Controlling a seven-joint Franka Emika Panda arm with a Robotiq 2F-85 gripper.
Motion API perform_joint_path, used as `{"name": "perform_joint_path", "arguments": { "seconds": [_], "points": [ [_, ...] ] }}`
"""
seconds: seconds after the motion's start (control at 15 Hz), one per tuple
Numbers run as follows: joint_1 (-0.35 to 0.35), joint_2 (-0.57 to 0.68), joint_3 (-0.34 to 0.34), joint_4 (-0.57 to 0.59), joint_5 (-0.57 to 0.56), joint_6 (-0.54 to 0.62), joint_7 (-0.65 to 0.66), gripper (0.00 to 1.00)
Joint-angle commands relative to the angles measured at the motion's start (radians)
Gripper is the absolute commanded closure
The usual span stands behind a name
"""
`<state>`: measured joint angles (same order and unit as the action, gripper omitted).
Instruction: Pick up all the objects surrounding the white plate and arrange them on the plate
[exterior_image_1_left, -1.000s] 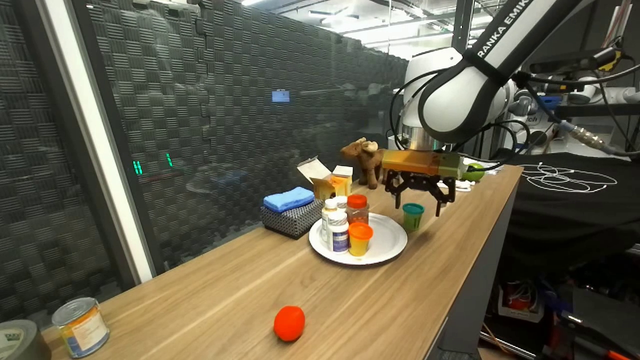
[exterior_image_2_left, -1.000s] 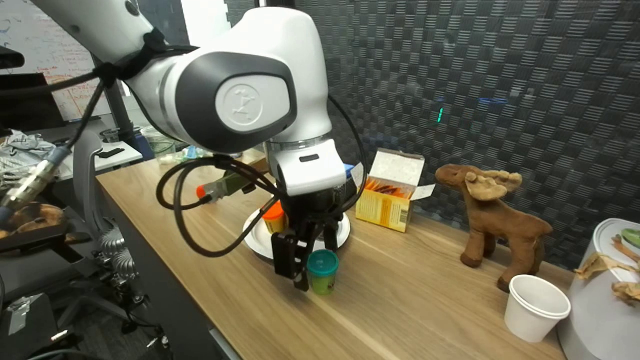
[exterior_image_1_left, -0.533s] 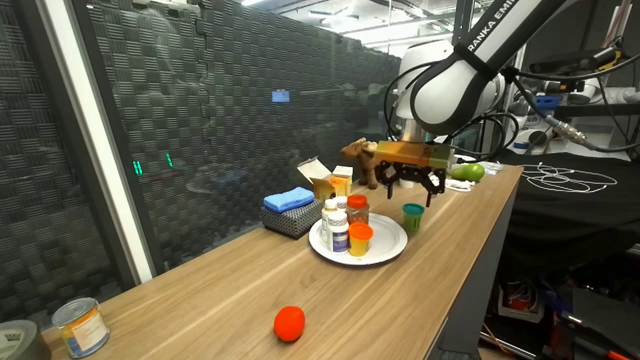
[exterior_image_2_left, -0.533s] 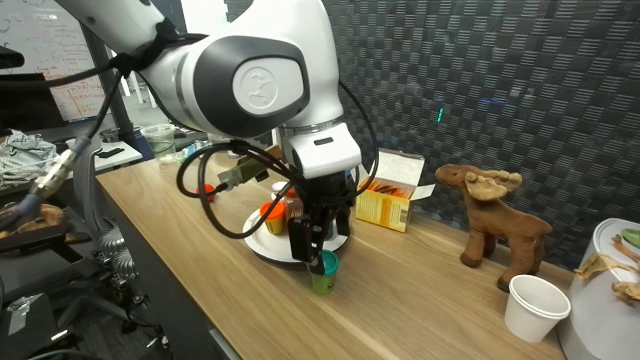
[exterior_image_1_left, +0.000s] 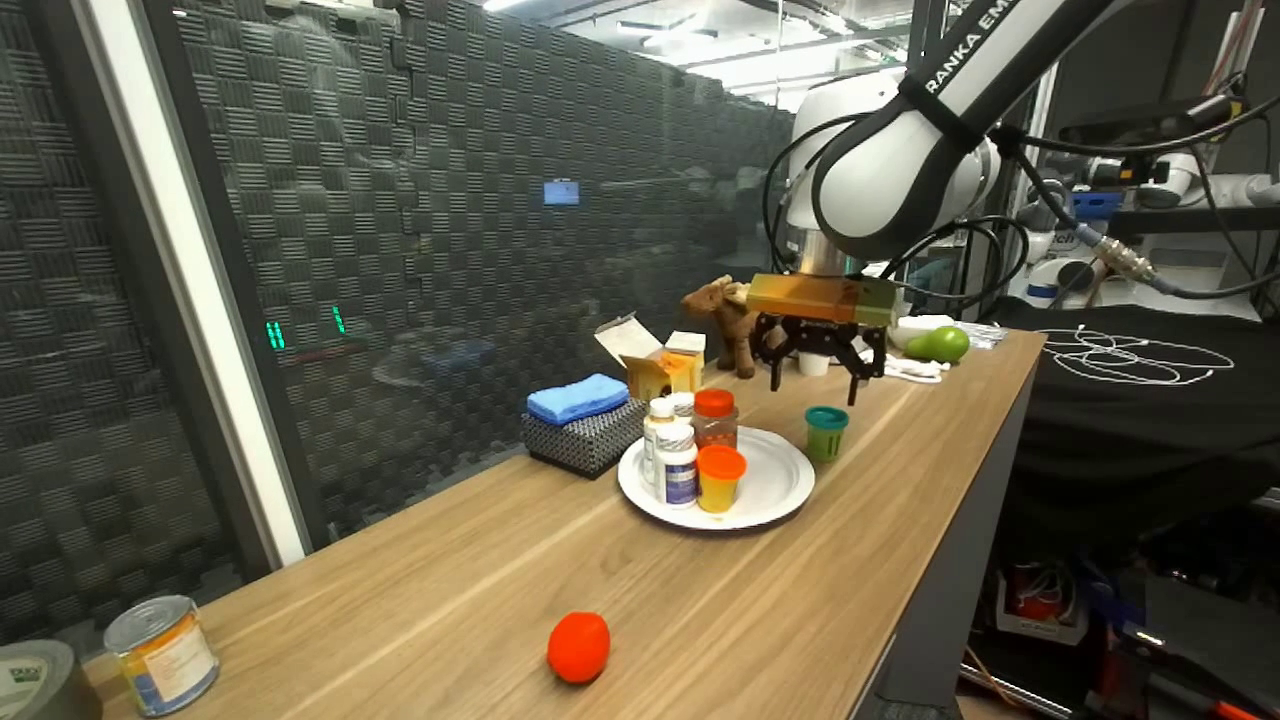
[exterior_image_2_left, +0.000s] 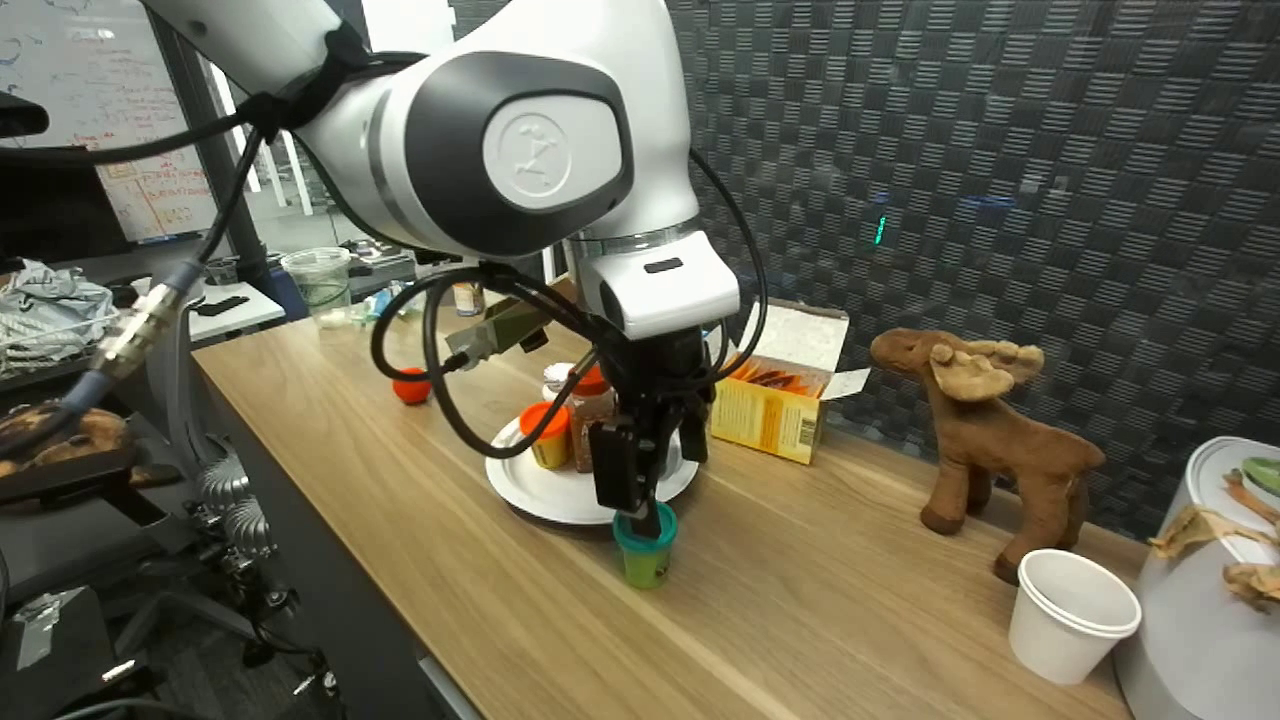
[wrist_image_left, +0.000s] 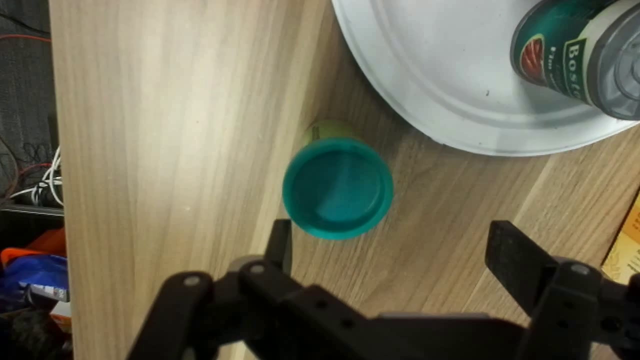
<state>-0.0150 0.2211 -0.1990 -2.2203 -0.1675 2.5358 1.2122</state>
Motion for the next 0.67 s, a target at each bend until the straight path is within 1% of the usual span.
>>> {"name": "perform_joint_path", "arguments": {
  "seconds": [0.0,0.07,0.13,0.33,0.6],
  "points": [
    [0.019,-0.04,0.001,0.026,-0.095,-0.088,-0.053,0.0],
    [0.028,-0.077,0.018,0.031,-0.11,-0.12,-0.09,0.0],
    [0.004,-0.013,0.009,0.019,-0.072,-0.055,-0.043,0.0],
    [0.014,-0.051,0.029,0.033,-0.092,-0.1,-0.072,0.0],
    [0.015,-0.059,0.03,0.033,-0.093,-0.11,-0.081,0.0]
  ]
}}
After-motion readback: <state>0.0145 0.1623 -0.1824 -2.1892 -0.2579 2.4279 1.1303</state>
